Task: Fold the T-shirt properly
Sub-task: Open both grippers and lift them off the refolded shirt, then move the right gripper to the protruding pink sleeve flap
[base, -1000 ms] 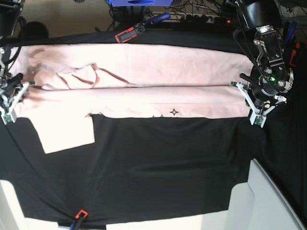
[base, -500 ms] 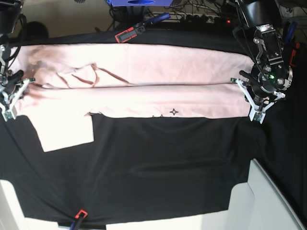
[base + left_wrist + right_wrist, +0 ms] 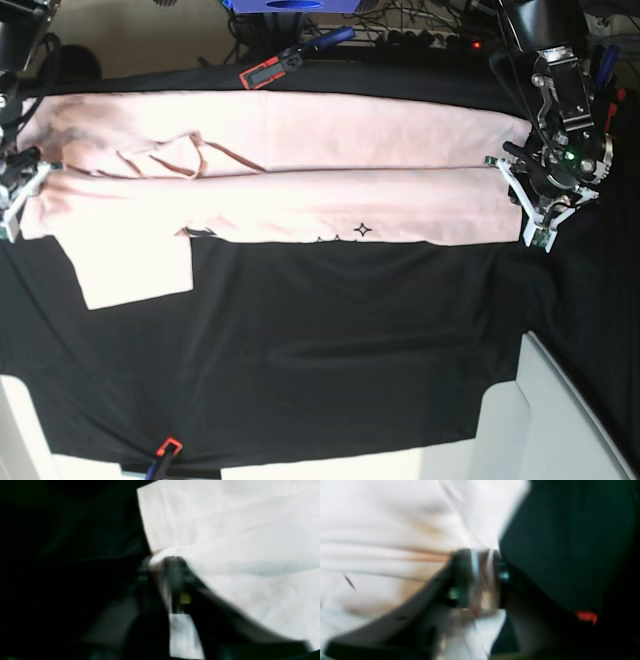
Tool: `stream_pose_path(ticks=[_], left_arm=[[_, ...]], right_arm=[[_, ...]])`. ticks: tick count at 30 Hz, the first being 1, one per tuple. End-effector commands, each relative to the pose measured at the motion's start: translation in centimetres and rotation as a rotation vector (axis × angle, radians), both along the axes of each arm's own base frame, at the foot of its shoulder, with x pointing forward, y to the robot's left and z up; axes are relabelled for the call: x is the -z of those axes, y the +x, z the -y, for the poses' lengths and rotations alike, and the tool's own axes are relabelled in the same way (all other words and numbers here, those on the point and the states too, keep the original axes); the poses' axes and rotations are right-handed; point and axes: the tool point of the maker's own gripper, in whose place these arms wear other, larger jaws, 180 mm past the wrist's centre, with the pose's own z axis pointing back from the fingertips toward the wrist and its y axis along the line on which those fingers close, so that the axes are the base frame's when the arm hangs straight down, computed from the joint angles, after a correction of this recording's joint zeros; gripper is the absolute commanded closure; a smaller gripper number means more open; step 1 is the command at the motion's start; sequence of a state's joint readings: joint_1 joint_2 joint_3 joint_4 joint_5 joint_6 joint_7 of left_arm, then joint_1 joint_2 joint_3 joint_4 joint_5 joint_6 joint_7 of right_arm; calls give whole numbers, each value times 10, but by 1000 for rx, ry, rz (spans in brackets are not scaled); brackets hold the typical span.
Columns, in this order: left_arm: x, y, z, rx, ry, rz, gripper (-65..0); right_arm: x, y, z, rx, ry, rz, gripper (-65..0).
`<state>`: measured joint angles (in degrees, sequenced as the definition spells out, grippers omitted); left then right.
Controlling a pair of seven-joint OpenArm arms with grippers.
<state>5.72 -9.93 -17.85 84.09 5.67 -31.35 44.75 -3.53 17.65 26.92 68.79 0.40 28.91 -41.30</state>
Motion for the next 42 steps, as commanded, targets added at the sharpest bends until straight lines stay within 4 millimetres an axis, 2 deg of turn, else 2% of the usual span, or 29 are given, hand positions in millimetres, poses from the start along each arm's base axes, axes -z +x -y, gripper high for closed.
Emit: stream_pose_path(ticks=[1, 3, 5, 7, 9, 12, 14, 16, 18, 23, 26, 28, 31, 36, 39, 42], left_arm=[[-12, 10, -8, -5, 23, 38, -242], [-11, 8, -11, -2, 49, 26, -304], [-10, 5, -15, 7, 86, 6, -324], [-14, 7, -19, 2, 105, 11, -326], [-20, 12, -21, -3, 106, 30, -326], [-38, 27, -24, -5, 125, 83, -326], [-55, 31, -37, -50, 142, 124, -326], [-73, 36, -47, -91, 165, 141, -326], [-86, 44, -52, -121, 178, 148, -326], [-97, 52, -54, -130, 184, 167, -321], [-96, 51, -56, -134, 185, 164, -319], [-96, 43, -65, -167, 187, 163, -319], [-96, 23, -87, -248, 190, 158, -317], [-91, -8, -111, -297, 192, 117, -316], [-89, -22, -116, -262, 192, 81, -316], [-91, -33, -126, -307, 191, 83, -316]], right_arm=[[-14, 11, 11, 3, -28, 45, -263], [-13, 9, 12, 5, -29, 43, -380], [-18, 11, 12, -1, -39, 57, -437], [-25, 8, 17, 4, -56, 70, -438], [-42, 11, 27, 24, -87, 116, -438], [-65, 14, 40, 47, -130, 155, -438], [-80, 18, 44, 49, -160, 158, -441], [-94, 28, 43, 33, -181, 182, -445], [-105, 46, 40, 26, -179, 225, -447], [-96, 100, -6, -130, -133, 213, -445], [-89, 127, -24, -176, -95, 201, -447], [-87, 147, -32, -184, -63, 205, -448], [-72, 167, -40, -185, 1, 193, -448], [-44, 183, -55, -198, 86, 176, -448], [-31, 186, -58, -195, 121, 157, -450], [-25, 191, -62, -180, 160, 180, -450]])
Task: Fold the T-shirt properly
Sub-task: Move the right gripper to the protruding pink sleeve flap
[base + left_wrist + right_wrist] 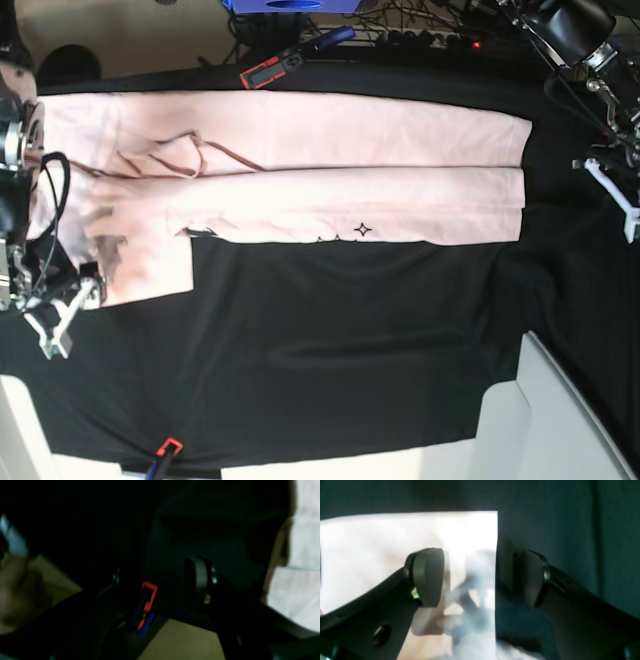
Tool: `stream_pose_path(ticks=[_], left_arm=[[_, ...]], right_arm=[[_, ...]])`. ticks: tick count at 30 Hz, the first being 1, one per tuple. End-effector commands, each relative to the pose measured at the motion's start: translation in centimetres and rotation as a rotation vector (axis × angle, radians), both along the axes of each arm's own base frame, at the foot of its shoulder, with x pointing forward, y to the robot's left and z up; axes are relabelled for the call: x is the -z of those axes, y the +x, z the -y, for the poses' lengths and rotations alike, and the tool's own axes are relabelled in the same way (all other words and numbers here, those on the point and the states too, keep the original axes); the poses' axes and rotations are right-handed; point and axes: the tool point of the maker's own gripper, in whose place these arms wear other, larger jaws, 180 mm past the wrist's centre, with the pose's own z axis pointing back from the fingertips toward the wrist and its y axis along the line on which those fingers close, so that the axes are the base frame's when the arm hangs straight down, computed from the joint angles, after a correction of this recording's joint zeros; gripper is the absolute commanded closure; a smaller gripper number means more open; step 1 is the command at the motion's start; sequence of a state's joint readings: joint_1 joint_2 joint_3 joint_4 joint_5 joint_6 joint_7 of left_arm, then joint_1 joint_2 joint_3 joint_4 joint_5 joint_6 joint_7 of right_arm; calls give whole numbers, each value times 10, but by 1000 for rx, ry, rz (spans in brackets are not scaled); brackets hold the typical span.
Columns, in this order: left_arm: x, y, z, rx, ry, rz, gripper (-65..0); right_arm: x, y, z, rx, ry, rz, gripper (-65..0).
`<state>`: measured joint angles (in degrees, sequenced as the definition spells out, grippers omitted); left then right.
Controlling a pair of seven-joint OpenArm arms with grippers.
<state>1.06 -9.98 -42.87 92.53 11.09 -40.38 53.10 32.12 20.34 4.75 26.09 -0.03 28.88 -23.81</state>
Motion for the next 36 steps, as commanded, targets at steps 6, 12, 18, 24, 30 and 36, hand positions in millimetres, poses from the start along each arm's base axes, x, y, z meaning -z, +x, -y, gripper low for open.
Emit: stream_pose_path(ticks=[6, 12, 18, 24, 30, 36], left_arm=[[-13, -7, -14, -21, 40, 19, -316], [-9, -14, -14, -20, 41, 2, -316], [-9, -14, -14, -20, 41, 2, -316], [-9, -14, -14, -20, 41, 0, -316], [-8, -14, -13, -19, 38, -1, -316], [-7, -13, -12, -14, 37, -4, -316]], right_arm=[[-6, 11, 9, 37, 30, 49, -450], [16, -10, 3, 57, 63, -15, -448], [28, -24, 1, 66, 74, -49, -409], [30, -27, 1, 67, 73, -59, -3], [33, -31, 2, 63, 67, -59, 0], [19, -27, 9, 20, 5, -14, 0]])
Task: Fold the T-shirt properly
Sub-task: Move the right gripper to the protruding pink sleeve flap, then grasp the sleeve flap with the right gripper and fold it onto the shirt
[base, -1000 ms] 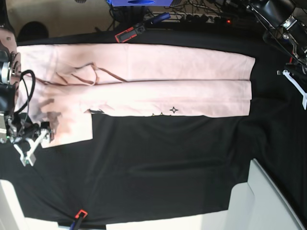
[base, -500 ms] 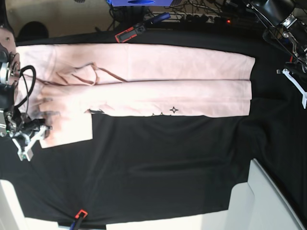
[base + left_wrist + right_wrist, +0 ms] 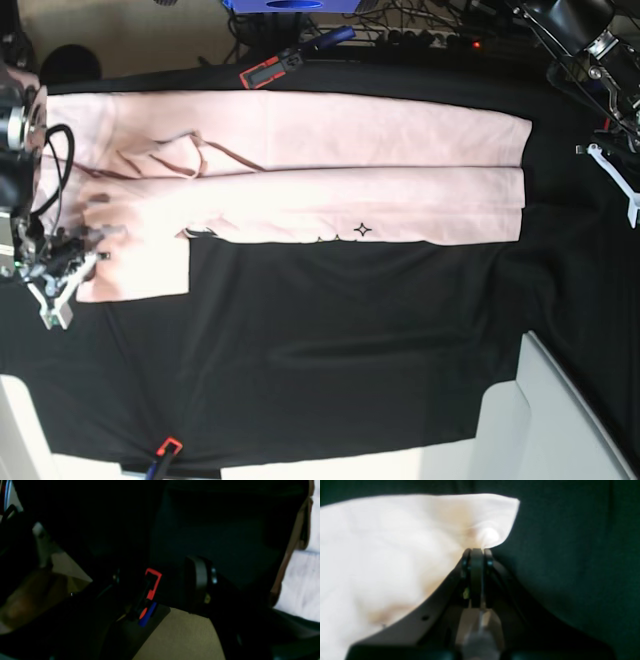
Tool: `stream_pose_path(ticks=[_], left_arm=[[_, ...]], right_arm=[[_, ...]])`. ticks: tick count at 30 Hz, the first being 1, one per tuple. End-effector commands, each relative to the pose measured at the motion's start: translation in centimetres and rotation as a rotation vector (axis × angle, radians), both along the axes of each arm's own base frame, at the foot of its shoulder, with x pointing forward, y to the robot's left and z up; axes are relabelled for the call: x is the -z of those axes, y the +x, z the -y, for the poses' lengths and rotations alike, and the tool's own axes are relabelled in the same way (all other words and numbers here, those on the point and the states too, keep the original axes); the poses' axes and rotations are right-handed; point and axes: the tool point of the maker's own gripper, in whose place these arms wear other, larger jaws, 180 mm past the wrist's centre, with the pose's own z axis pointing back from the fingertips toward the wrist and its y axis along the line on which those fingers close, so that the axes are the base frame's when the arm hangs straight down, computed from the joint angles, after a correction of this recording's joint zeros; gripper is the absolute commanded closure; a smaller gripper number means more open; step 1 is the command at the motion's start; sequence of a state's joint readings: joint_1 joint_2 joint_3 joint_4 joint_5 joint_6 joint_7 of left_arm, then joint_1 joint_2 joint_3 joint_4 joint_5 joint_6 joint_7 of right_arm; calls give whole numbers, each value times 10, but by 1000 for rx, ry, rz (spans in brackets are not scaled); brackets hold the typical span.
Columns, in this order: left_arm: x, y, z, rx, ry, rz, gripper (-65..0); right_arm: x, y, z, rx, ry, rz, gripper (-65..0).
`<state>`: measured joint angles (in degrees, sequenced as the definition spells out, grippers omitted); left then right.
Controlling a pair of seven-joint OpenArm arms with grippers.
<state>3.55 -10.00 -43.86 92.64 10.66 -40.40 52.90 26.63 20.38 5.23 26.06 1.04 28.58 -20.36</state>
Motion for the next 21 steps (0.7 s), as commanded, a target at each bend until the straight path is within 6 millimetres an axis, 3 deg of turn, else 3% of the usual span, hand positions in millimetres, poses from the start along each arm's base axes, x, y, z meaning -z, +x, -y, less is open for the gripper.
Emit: stream_pose_path(ticks=[1, 13, 18, 21], left_arm=[[-14, 6, -8, 2, 39, 26, -316], [-15, 9, -7, 3, 38, 33, -316], [-16, 9, -8, 3, 39, 35, -316], [-16, 9, -8, 3, 39, 35, -316]], right_arm=[[-14, 9, 11, -16, -39, 19, 0], [-75, 12, 17, -78, -195, 117, 0], [-99, -1, 10, -121, -276, 130, 0], [-103, -13, 1, -133, -298, 105, 0]])
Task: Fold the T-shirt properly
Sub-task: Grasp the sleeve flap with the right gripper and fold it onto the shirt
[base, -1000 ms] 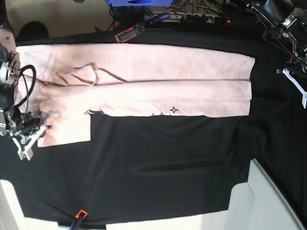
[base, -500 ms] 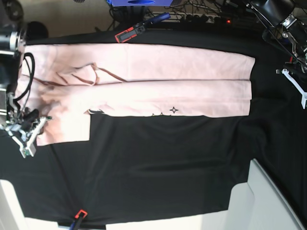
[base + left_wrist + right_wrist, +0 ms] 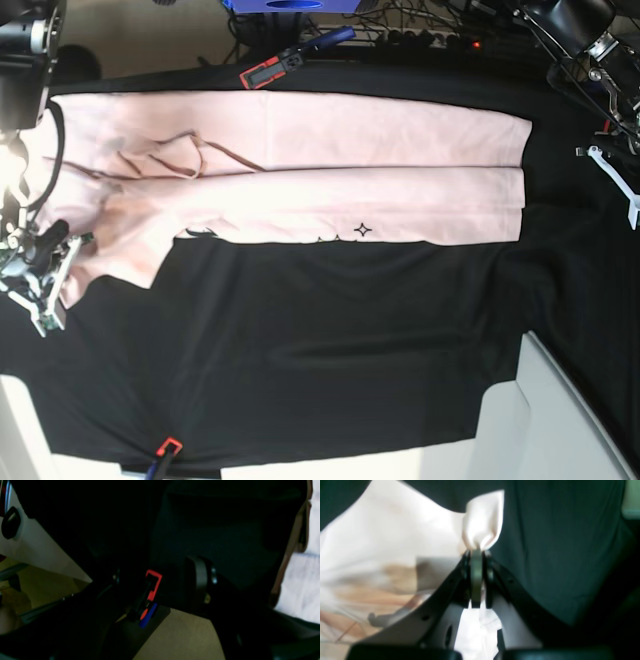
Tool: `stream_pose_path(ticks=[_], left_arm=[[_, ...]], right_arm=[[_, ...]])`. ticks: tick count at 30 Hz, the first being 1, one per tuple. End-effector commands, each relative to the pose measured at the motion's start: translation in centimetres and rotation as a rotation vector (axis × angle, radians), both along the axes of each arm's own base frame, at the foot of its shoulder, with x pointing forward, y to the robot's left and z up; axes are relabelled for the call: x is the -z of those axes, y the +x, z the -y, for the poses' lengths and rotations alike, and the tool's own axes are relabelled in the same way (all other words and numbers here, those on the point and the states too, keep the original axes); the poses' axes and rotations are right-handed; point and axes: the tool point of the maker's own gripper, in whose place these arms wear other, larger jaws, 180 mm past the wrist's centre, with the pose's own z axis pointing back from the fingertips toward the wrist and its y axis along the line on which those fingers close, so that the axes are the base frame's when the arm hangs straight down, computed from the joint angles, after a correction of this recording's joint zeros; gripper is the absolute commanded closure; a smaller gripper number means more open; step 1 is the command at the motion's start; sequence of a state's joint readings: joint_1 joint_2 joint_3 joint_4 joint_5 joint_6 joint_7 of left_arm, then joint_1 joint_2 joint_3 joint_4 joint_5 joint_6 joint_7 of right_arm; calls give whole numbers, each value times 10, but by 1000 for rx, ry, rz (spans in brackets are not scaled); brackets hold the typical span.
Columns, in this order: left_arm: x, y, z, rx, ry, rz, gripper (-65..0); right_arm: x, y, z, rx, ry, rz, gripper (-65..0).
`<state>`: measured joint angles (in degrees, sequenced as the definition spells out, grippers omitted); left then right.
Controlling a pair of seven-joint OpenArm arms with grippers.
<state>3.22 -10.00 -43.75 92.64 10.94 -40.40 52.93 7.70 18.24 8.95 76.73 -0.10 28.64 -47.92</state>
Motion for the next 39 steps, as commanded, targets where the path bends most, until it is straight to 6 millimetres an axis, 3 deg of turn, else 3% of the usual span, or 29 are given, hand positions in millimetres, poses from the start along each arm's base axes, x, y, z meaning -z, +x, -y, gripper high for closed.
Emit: stream_pose_path(ticks=[1, 6, 11, 19, 32, 39], left_arm=[[-15, 7, -8, 2, 36, 33, -316], [-15, 8, -8, 2, 36, 35, -316], [-15, 8, -8, 2, 36, 37, -316], [-15, 8, -8, 2, 36, 37, -316], [-14, 26, 5, 96, 51, 6, -316], [-14, 27, 5, 97, 51, 9, -316]], right_arm=[[-21, 8, 5, 8, -5, 65, 0], [-41, -23, -8, 8, -46, 80, 0], [-46, -67, -30, -23, -67, 55, 0], [-19, -120, -51, -30, -22, -39, 0], [-2, -173, -54, -57, -21, -134, 0], [5, -189, -53, -54, -21, -176, 0]])
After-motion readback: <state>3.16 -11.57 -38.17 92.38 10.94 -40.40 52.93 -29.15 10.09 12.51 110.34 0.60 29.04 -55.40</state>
